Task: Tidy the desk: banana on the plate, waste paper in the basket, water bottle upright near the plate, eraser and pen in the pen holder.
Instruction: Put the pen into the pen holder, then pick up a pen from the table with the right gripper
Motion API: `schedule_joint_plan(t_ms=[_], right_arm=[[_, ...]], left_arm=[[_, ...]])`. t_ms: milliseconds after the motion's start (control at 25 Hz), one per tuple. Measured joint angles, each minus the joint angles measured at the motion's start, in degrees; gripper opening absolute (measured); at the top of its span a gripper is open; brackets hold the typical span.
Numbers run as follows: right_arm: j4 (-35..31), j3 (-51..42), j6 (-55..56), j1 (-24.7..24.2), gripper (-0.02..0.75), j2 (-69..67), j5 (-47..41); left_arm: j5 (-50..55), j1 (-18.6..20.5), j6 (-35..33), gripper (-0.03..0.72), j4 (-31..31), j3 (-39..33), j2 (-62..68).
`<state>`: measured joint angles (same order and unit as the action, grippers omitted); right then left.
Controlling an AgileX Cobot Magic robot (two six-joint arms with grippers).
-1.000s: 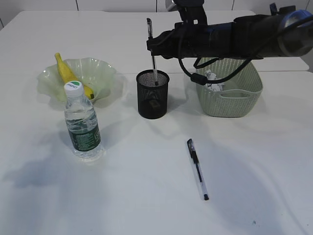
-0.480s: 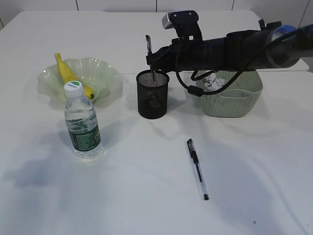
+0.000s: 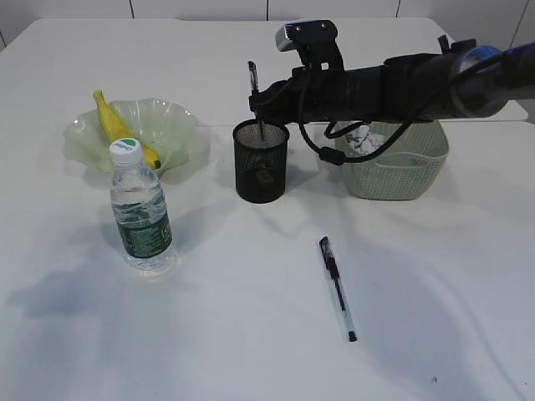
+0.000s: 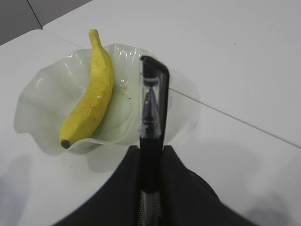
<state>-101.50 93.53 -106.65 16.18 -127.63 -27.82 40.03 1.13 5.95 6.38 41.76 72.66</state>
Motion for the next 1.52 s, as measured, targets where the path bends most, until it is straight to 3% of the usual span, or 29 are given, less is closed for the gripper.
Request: schedule_joint_plan(t_ms=[280,720,1000,1200,1520], right_arm=[[0.0,0.0,0.0,0.0,0.146,0.0,0.0],[0.0,0.0,0.0,0.0,0.169,0.0,-0.9],[2.5,0.6,11.2,0.0,0.176,0.8,-1.8],[16.6,0.6,22.2,0.0,0.178,4.7,-1.8],[46.0,0.6,52.6,0.0,0.186,10.7,-7.6]], left_arm=[[-0.1,0.0,0.0,0.375,0.0,0.0,0.0],[-0.2,0.0,0.0,0.375,0.0,0.0,0.0],[-0.2,0.0,0.0,0.374,0.0,0.0,0.0],[-0.2,0.0,0.0,0.374,0.0,0.0,0.0],[0.6,0.0,0.0,0.374,0.0,0.0,0.0]])
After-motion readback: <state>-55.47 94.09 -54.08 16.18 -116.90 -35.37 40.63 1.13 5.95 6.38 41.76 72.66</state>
